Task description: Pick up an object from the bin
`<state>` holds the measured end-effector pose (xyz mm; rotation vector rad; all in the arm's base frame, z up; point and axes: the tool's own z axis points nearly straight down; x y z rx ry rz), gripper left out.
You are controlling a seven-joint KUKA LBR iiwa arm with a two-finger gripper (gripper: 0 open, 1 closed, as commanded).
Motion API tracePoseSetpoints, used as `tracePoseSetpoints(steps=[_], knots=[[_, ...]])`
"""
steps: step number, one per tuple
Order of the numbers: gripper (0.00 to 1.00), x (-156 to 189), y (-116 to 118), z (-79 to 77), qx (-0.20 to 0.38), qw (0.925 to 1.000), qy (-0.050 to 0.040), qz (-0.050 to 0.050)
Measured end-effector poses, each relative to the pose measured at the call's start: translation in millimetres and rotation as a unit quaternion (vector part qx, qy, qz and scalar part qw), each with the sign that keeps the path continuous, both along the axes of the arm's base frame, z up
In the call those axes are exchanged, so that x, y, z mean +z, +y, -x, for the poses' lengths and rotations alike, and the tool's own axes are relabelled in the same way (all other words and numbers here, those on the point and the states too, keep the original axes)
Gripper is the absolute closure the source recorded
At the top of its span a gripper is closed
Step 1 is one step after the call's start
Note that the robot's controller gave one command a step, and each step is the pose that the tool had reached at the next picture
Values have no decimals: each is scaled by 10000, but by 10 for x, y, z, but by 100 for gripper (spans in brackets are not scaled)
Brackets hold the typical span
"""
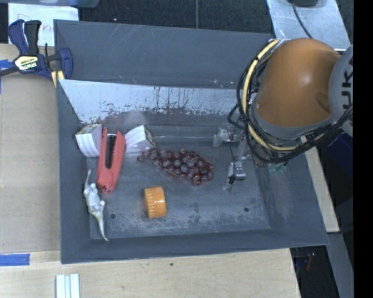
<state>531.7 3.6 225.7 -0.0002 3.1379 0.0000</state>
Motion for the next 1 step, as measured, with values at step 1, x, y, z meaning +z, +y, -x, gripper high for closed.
tracePoseSetpoints(steps=[1], knots=[[0,-880,235,-394,-51,10000,-22,-3]])
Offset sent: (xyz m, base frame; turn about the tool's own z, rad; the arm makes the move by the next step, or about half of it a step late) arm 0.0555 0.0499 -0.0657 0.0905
